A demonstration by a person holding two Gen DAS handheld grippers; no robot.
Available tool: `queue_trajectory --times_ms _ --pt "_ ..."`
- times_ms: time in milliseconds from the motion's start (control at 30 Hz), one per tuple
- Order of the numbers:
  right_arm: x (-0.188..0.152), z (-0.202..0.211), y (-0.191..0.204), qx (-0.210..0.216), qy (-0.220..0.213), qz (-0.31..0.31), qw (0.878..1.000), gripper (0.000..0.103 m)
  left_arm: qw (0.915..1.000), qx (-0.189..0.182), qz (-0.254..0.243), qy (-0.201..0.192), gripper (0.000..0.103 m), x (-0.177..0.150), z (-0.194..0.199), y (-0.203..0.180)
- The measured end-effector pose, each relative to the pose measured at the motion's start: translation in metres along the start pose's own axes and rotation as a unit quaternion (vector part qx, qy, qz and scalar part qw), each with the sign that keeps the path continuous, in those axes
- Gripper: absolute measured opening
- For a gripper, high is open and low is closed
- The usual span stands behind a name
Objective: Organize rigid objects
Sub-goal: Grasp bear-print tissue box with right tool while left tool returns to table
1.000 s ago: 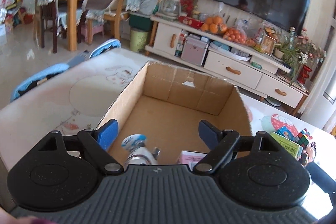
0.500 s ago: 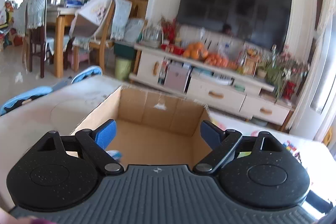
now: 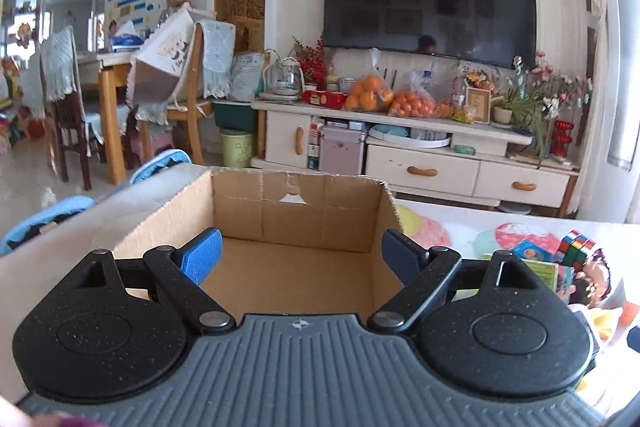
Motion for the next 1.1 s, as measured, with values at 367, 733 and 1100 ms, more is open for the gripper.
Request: queue_trajectory --times_ms 367,733,1100 --pt "-0.013 -0.03 0.002 -0.004 0.017 0.048 0.999 0.098 0.9998 0.016 0.001 0.015 0.103 0.001 0.004 0.007" --pt "-0.023 -0.043 0.003 -0.008 0.029 0.088 0.996 0.08 0.9993 -0.03 0.019 -0.006 0.103 0.014 0.024 -0.014" --pt "-0.009 -0.017 -0.041 -0.018 0.011 0.038 0.999 0.073 0.9948 -0.095 0.019 0.031 0.103 0.006 0.03 -0.038"
Point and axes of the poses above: each gripper's, at about its wrist camera, not at the fingertips, and z roughly against the way its jaws point, y to its left, x to its top, the point moved 3 cm from there along -z, roughly the way its jaws point, and after that the axes turned 10 degrees about -y, right-handed, at the moved point
